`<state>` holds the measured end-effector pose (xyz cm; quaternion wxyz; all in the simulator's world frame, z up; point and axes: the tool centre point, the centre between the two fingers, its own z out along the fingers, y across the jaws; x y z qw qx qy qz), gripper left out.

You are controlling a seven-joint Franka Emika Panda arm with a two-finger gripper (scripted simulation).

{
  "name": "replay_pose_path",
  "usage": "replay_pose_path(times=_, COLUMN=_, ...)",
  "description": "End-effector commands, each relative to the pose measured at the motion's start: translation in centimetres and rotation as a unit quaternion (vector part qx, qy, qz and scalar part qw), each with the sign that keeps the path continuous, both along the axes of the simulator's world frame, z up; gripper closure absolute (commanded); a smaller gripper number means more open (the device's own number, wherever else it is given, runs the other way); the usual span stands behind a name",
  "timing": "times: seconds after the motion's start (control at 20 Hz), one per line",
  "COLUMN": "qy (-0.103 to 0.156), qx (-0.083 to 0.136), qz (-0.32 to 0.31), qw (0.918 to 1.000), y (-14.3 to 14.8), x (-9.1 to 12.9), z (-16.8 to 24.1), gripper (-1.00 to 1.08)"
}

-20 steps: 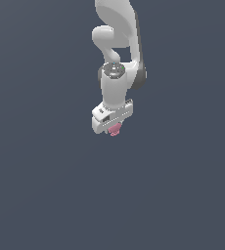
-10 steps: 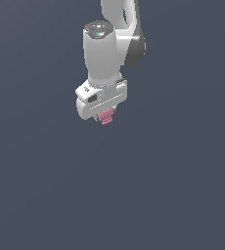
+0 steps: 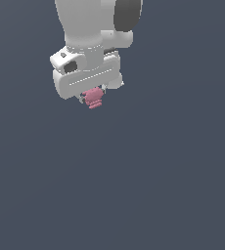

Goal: Pick up the object and move it to a goal position.

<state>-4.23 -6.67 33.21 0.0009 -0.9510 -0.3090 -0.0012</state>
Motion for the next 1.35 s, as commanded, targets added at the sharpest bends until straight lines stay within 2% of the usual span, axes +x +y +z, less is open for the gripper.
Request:
replay_pose_path(times=0.0, qy=0.001, qx=0.000, qz=0.000, qw=1.0000, y=-0.9, x=0.3, z=2.5, gripper=1.08)
replay_pose_path(times=0.3, qy=0.001, qx=-0.001, qz=0.000, qw=1.0000, y=-2.8, x=1.1, z=7.7, gripper=1.08)
replay_pose_path(times=0.6, qy=0.001, qx=-0.001, qz=0.000, qw=1.0000, y=-4.0, x=1.7, z=10.9, gripper=1.08)
replay_pose_path(times=1.3, qy=0.001, qx=-0.001, qz=-0.001, qw=1.0000, y=-4.9, x=2.3, z=13.3, gripper=1.08)
